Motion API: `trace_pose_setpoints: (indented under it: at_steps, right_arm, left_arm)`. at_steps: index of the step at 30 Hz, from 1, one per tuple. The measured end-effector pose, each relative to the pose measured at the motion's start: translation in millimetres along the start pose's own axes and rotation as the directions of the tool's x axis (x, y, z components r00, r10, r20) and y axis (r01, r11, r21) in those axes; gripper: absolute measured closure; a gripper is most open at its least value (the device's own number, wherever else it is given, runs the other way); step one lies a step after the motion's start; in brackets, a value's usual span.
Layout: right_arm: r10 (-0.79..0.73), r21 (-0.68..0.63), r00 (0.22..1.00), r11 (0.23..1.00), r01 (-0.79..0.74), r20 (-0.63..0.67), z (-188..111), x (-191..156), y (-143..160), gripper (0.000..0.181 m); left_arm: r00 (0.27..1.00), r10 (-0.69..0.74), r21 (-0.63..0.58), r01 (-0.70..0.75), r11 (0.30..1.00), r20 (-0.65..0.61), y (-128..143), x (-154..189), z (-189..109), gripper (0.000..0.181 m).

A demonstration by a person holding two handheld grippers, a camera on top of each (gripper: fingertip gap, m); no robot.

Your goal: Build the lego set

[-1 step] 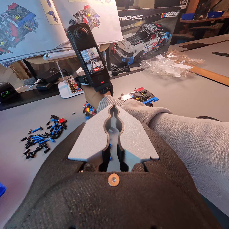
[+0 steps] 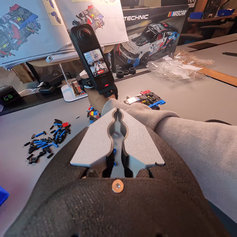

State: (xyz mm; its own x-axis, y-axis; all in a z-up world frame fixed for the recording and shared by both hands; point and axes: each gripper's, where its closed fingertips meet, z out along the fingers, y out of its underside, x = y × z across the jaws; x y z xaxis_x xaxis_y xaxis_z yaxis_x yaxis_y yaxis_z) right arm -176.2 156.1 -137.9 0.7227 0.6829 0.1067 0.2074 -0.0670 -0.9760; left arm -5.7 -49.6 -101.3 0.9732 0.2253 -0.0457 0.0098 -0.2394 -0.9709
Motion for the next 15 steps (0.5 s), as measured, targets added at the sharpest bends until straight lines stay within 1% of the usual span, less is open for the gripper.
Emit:
trace_pose_setpoints:
  at_steps: [5, 8, 10, 12, 13, 15]
  right_arm:
    - [-0.002, 0.002, 1.0, 1.0, 0.002, 0.011, 0.3, -6.1, 0.0, 0.181]
    - [0.007, 0.013, 1.0, 1.0, -0.008, 0.027, -3.3, -10.0, -3.4, 0.181]
    - [0.043, 0.037, 0.997, 0.998, -0.046, 0.065, -10.8, -11.5, -11.5, 0.181]
    - [0.095, 0.1, 0.984, 0.989, -0.111, 0.151, -29.7, -9.4, -34.7, 0.181]
    - [0.104, 0.17, 0.972, 0.975, -0.142, 0.213, -46.1, -5.4, -55.1, 0.181]
    - [0.067, 0.304, 0.943, 0.937, -0.173, 0.327, -88.8, 10.7, -95.2, 0.181]
  left_arm:
    - [1.0, 0.008, -0.011, -0.008, 1.0, 0.019, 3.9, -5.3, 3.4, 0.181]
    - [1.0, -0.003, 0.007, 0.003, 1.0, 0.02, 1.6, -8.2, 2.6, 0.181]
    - [1.0, -0.011, 0.043, 0.01, 0.999, 0.025, -5.2, -15.8, 0.1, 0.181]
    - [0.998, -0.026, 0.111, 0.02, 0.994, 0.054, -18.7, -37.7, -7.4, 0.181]
    - [0.997, -0.029, 0.15, 0.018, 0.989, 0.075, -26.3, -53.8, -13.6, 0.181]
    - [0.995, -0.039, 0.229, 0.018, 0.973, 0.087, -38.7, -84.8, -27.2, 0.181]
